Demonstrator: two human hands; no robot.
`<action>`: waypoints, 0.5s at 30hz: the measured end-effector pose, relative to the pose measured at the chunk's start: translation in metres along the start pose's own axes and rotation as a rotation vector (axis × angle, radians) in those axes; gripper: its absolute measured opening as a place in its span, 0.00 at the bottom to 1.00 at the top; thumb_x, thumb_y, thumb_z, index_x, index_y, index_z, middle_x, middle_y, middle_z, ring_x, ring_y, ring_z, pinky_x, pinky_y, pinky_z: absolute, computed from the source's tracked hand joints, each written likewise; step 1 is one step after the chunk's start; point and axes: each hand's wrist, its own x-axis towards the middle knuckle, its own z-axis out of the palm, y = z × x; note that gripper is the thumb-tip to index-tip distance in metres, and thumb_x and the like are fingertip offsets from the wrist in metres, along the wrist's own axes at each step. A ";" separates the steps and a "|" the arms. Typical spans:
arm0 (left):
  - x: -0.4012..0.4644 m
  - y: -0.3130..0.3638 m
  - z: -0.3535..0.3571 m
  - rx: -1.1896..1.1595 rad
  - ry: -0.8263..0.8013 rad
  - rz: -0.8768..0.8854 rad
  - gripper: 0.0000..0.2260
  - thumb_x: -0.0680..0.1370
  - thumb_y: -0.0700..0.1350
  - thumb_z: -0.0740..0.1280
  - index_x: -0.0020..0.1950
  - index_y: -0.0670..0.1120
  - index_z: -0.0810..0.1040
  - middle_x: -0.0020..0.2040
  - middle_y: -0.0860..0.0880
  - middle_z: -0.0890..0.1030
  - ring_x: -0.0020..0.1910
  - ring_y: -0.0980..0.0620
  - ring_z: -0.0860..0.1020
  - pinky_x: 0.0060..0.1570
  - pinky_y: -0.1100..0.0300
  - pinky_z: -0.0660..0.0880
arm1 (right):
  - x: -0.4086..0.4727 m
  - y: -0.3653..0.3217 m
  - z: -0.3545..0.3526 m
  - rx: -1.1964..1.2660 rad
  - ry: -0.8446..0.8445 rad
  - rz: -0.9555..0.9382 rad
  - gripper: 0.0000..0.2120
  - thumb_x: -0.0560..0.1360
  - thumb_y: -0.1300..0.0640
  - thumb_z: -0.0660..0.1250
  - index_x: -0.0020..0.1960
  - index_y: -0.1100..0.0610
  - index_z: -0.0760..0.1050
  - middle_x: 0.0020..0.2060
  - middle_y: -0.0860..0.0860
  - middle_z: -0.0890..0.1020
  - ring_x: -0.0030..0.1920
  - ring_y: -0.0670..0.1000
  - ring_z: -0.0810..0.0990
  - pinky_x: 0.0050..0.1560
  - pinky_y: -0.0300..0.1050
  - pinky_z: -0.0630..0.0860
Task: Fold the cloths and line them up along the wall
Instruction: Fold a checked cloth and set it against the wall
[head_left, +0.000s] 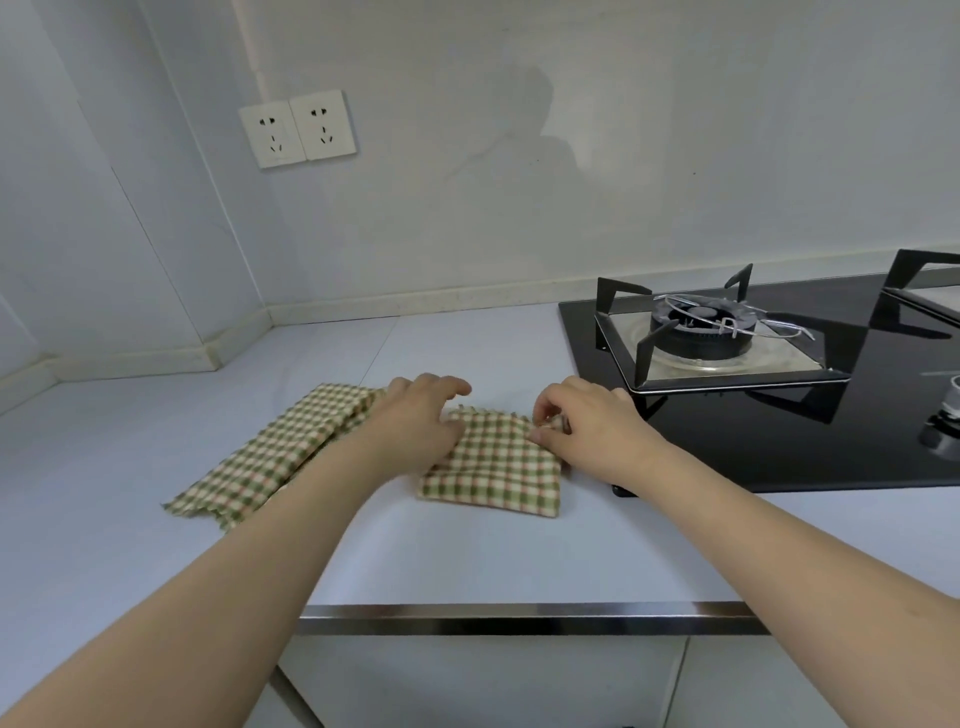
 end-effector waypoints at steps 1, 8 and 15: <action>0.005 0.001 0.000 0.039 -0.064 0.017 0.19 0.80 0.49 0.60 0.71 0.58 0.67 0.68 0.55 0.70 0.69 0.49 0.61 0.69 0.50 0.56 | 0.000 0.000 0.000 0.022 0.012 -0.006 0.05 0.75 0.44 0.65 0.47 0.44 0.72 0.47 0.42 0.72 0.53 0.47 0.73 0.57 0.49 0.62; 0.027 0.005 0.004 0.019 -0.094 0.175 0.06 0.78 0.48 0.63 0.52 0.58 0.78 0.49 0.57 0.74 0.53 0.54 0.68 0.58 0.58 0.62 | 0.004 0.006 -0.002 0.213 0.017 0.071 0.06 0.74 0.47 0.68 0.47 0.45 0.72 0.41 0.42 0.78 0.44 0.43 0.74 0.57 0.45 0.62; 0.022 -0.001 0.001 -0.191 -0.147 0.074 0.05 0.81 0.47 0.62 0.51 0.52 0.78 0.47 0.57 0.79 0.46 0.59 0.77 0.41 0.68 0.69 | 0.008 0.005 -0.001 0.117 -0.023 0.118 0.07 0.75 0.47 0.66 0.40 0.46 0.75 0.36 0.40 0.76 0.46 0.45 0.75 0.56 0.48 0.63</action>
